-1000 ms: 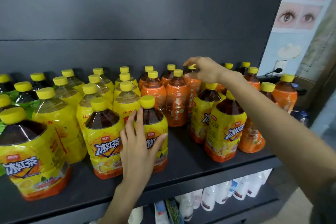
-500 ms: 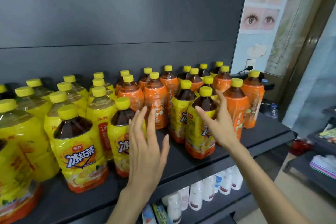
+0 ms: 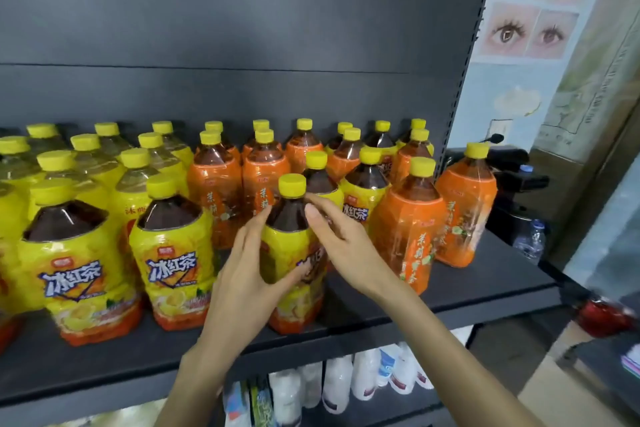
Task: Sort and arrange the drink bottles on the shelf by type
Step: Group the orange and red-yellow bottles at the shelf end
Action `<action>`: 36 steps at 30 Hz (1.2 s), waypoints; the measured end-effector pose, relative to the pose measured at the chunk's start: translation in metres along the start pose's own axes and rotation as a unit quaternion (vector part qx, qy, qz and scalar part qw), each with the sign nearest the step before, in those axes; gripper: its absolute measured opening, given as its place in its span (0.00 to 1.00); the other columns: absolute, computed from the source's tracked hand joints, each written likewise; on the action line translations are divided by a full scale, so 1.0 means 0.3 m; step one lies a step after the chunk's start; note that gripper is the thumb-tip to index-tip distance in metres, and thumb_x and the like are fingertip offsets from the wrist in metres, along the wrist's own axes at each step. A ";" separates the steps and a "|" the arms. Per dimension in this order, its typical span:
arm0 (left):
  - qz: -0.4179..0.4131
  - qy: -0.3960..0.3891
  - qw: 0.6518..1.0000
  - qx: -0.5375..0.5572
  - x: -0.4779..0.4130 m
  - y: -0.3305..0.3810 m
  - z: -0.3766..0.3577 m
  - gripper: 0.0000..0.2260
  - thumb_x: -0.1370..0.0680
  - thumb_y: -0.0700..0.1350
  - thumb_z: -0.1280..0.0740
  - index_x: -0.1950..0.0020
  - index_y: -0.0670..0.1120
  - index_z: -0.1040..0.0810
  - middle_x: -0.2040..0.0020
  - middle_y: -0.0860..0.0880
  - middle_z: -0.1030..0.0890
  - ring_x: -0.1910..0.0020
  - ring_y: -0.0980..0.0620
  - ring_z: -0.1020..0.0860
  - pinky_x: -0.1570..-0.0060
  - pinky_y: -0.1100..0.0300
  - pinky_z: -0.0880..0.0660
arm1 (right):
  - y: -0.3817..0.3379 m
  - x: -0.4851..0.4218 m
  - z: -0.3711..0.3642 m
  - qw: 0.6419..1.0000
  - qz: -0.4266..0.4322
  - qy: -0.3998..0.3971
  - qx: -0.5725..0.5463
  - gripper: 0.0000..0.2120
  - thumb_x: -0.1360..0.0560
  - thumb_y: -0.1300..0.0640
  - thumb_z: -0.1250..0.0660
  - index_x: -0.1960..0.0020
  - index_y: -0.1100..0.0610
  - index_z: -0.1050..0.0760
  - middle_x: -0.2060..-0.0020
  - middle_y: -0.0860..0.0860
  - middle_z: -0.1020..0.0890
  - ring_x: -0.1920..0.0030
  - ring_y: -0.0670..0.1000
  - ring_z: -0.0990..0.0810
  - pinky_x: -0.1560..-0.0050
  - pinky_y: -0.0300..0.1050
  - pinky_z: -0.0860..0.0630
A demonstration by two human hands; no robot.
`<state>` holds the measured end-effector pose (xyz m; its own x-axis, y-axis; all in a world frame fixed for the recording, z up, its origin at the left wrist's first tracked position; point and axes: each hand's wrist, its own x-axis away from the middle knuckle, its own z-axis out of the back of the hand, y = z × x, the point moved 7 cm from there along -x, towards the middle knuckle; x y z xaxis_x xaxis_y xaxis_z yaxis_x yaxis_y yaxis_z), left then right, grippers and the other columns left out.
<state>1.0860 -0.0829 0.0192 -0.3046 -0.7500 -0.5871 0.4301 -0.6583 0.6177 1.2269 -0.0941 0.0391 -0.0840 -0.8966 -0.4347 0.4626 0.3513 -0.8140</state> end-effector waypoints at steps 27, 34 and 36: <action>0.128 -0.052 0.982 -0.130 -0.331 0.074 -0.236 0.48 0.29 0.51 0.26 0.23 0.39 0.57 0.25 0.38 0.44 0.26 0.40 0.45 0.29 0.49 0.44 | 0.247 0.124 0.398 0.964 -0.029 0.251 0.079 0.47 0.35 0.37 0.27 0.26 0.43 0.51 0.28 0.49 0.40 0.30 0.51 0.37 0.36 0.47 0.32; 0.079 -0.073 0.977 -0.183 -0.269 0.130 -0.240 0.46 0.34 0.51 0.22 0.26 0.46 0.48 0.35 0.43 0.41 0.36 0.39 0.34 0.41 0.50 0.31 | 0.250 0.141 0.407 0.949 -0.058 0.282 0.125 0.47 0.37 0.34 0.30 0.26 0.48 0.47 0.32 0.52 0.38 0.33 0.53 0.33 0.41 0.49 0.29; 0.061 -0.071 0.980 -0.178 -0.243 0.138 -0.241 0.45 0.33 0.50 0.23 0.26 0.50 0.48 0.35 0.43 0.38 0.37 0.39 0.33 0.43 0.50 0.30 | 0.241 0.150 0.405 0.948 -0.052 0.288 0.124 0.46 0.37 0.35 0.30 0.26 0.48 0.47 0.32 0.51 0.38 0.33 0.52 0.33 0.43 0.45 0.31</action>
<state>1.1873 -0.0510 0.0498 -0.3363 -0.8395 -0.4269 0.7321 -0.5181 0.4422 1.3638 -0.1419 0.0074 -0.5752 -0.6021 -0.5538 0.6124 0.1319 -0.7795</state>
